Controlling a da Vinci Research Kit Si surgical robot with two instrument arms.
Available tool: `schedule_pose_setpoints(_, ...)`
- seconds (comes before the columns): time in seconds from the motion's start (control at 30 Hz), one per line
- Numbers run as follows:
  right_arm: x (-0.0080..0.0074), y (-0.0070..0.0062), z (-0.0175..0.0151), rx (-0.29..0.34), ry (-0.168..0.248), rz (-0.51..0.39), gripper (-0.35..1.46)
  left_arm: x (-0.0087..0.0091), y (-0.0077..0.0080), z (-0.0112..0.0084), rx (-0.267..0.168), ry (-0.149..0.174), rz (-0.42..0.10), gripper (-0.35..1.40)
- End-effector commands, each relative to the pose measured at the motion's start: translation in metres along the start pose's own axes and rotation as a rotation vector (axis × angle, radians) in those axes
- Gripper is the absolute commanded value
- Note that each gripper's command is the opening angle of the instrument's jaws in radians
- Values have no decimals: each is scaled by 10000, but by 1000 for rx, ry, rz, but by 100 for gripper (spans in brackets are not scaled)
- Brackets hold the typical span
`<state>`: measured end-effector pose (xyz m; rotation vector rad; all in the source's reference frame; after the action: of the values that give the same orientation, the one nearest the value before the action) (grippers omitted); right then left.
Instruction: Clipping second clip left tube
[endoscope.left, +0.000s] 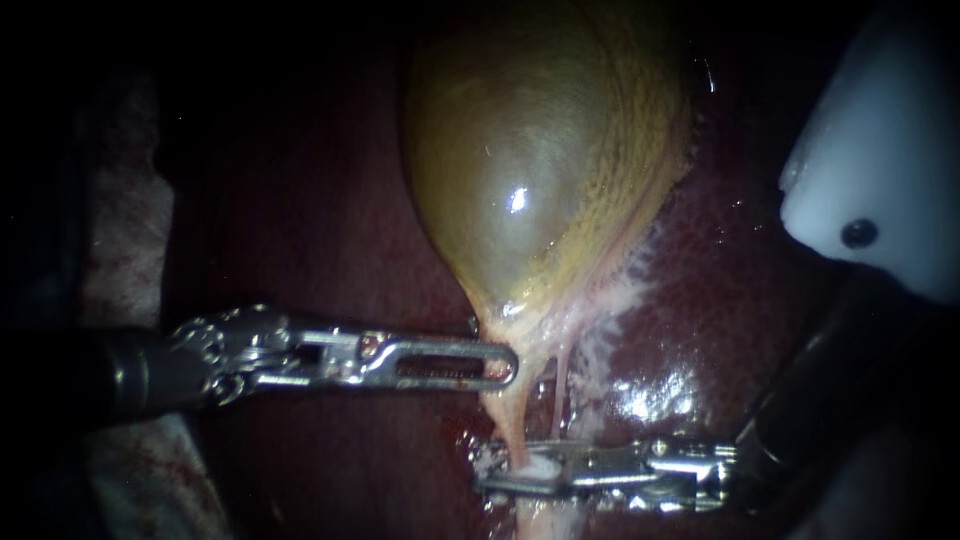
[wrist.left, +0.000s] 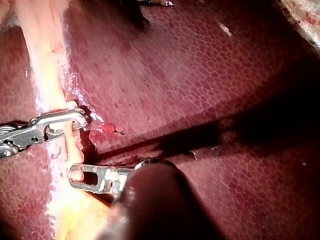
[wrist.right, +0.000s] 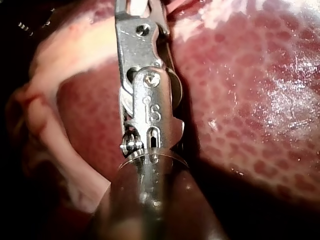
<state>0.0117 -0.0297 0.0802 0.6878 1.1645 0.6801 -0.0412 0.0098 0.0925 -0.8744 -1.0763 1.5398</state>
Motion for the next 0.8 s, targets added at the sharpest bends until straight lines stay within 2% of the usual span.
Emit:
schedule_pose_setpoints(0.03, 1, 1, -2, 10, -3, 2, -35, 0, 0, 0, 0, 0, 0, -35)
schedule_pose_setpoints(0.17, 2, 4, -3, 29, -10, -3, -35, 0, 0, 0, 0, 0, 0, -35)
schedule_pose_setpoints(0.8, 1, 4, -3, 29, -10, 2, -35, 0, 0, 0, 0, 0, 0, -35)
